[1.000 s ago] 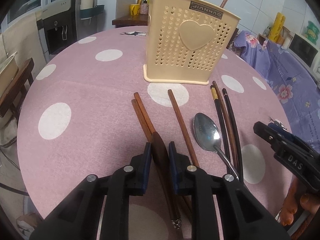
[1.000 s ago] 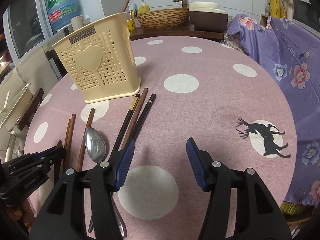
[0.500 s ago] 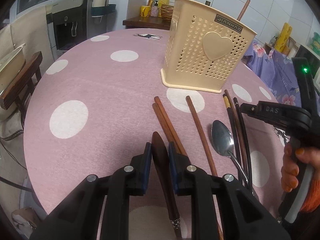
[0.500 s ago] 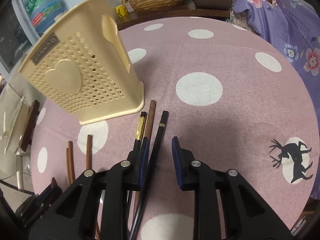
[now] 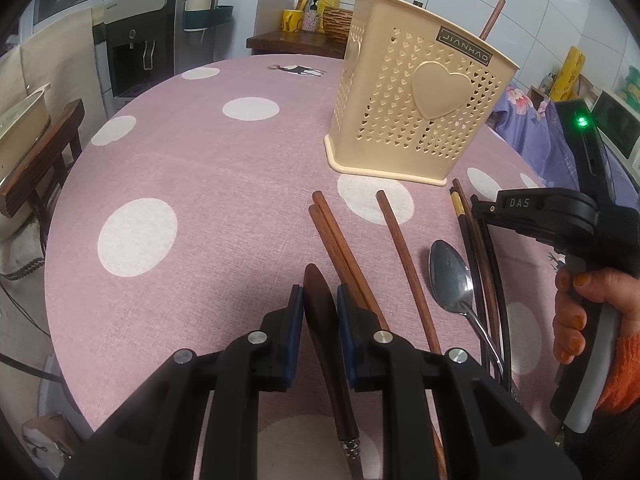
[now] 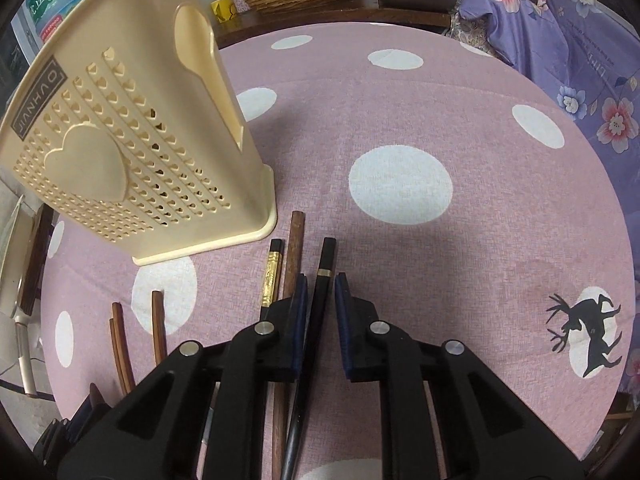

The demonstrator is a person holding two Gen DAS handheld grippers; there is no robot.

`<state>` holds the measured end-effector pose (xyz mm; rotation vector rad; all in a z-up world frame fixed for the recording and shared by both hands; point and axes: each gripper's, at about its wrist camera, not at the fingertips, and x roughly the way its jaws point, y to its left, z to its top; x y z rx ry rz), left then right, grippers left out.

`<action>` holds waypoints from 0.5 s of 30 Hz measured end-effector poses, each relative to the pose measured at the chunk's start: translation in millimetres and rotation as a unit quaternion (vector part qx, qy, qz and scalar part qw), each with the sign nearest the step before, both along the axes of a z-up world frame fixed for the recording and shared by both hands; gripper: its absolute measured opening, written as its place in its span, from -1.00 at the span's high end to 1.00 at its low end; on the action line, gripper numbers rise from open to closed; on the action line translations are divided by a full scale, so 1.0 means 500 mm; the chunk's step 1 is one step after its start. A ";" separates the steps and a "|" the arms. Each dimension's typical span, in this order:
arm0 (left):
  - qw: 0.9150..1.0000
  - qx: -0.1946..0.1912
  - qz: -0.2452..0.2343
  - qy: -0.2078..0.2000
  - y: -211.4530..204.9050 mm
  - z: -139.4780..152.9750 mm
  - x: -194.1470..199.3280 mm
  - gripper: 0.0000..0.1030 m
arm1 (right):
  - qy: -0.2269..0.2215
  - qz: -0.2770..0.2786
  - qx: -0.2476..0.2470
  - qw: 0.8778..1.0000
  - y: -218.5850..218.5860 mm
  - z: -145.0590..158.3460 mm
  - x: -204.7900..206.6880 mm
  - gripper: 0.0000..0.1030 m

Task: Organize utensils
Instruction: 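Grasp the wooden-handled spoon with the left tool while the right tool grasps a black chopstick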

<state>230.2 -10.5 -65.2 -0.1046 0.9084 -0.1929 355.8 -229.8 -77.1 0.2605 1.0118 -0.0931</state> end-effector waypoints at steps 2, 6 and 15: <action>1.000 0.000 0.000 0.000 0.000 0.000 0.001 0.65 | 0.000 0.000 -0.013 1.000 0.010 0.001 0.005 0.75; 1.000 0.001 -0.001 -0.001 -0.002 0.001 0.003 0.65 | -0.005 0.001 -0.031 1.000 0.020 0.000 0.004 0.80; 1.000 -0.005 0.002 -0.012 0.002 0.015 0.005 0.66 | -0.024 -0.004 -0.004 1.000 -0.004 0.004 -0.007 0.84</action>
